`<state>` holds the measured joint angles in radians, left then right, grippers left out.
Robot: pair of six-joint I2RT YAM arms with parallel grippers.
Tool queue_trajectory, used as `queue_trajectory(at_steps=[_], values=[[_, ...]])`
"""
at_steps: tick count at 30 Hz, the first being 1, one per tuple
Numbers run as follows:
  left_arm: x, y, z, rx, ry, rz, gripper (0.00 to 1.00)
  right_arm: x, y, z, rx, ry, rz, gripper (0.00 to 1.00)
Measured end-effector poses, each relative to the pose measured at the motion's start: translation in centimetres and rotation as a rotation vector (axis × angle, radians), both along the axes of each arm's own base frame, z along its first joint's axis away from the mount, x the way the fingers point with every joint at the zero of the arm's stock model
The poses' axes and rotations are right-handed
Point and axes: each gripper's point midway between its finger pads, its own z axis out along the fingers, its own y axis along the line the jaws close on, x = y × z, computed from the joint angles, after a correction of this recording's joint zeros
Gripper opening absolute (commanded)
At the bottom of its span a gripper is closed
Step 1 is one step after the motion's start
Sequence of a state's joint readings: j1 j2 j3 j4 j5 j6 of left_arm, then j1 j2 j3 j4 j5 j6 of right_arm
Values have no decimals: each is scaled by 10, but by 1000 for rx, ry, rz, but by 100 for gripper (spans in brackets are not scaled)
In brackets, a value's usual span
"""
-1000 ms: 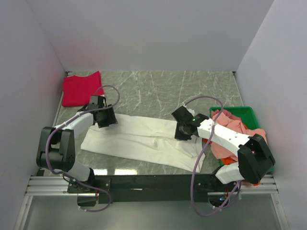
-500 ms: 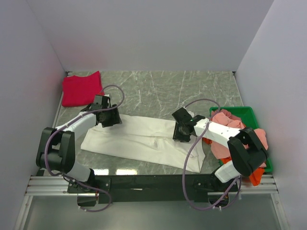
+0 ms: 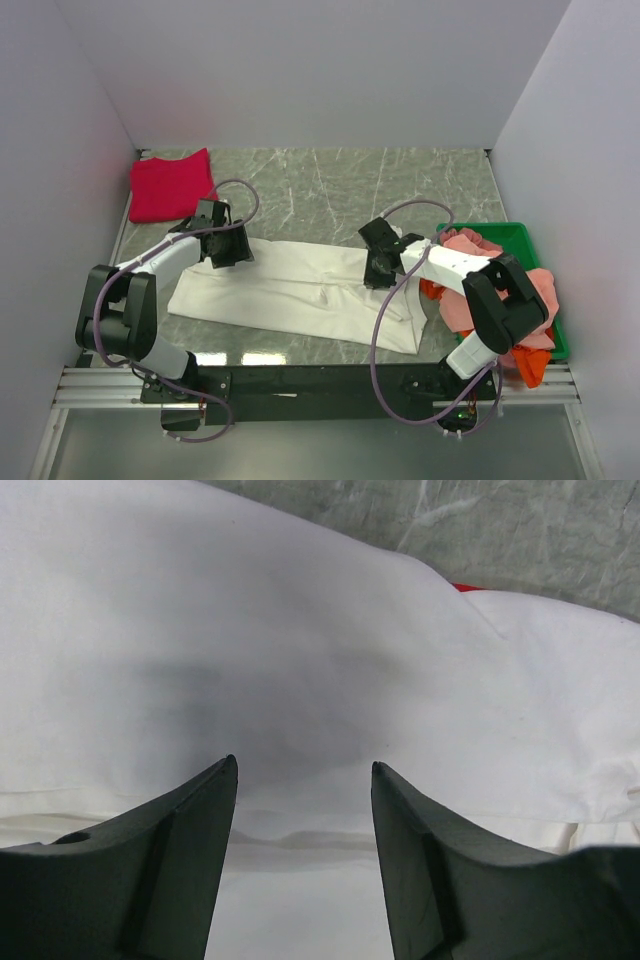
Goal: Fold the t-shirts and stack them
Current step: Fold the tshirt
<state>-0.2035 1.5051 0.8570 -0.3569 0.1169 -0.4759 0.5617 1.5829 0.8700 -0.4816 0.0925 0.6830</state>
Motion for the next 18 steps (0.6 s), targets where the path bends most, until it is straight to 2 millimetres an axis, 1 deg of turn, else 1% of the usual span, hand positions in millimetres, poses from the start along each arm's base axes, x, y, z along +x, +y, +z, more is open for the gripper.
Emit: queue_trajectory(at_steps=[2, 4, 9, 13, 17, 18], values=[[0, 0, 0, 0, 0, 0, 61, 0, 0, 0, -2, 0, 3, 19], [0, 0, 0, 1, 0, 0, 61, 0, 0, 0, -3, 1, 4, 18], [0, 0, 0, 1, 0, -1, 62, -1, -2, 4, -14, 10, 2, 21], [0, 0, 0, 2, 0, -3, 62, 2, -3, 12, -31, 8, 3, 23], [0, 0, 0, 2, -1, -7, 61, 4, -4, 18, -41, 5, 10, 12], [0, 0, 0, 3, -1, -9, 61, 4, -4, 18, -43, 7, 12, 6]])
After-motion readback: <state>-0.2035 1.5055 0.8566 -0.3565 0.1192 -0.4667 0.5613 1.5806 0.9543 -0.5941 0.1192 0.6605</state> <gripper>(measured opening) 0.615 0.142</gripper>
